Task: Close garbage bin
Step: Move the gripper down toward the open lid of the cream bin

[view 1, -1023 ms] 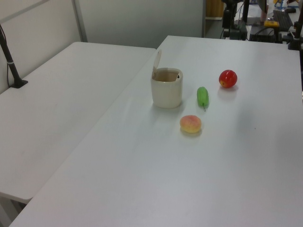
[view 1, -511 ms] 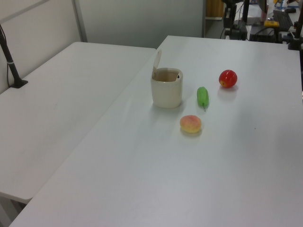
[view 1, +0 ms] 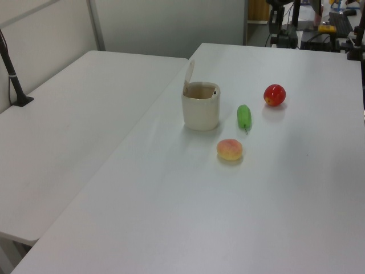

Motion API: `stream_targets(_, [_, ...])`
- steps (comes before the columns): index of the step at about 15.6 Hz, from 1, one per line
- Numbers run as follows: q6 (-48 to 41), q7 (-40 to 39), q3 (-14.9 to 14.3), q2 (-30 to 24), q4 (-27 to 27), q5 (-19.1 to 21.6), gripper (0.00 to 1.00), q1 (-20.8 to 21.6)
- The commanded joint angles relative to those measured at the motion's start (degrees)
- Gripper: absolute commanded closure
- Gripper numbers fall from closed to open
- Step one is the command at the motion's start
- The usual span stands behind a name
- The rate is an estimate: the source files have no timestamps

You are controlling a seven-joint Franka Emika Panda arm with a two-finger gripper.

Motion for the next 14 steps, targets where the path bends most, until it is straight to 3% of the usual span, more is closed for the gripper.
stream_targets(1, [6.7,-0.1,0.2,1.3,-0.4,0.5,1.0,0.7])
stream_targets(6, [20.2,0.1,0.3,5.0,-0.3,3.5,1.0,0.7])
stream_targets(14, [44.4,6.6,0.7,10.5,-0.2,3.3,1.0,2.9])
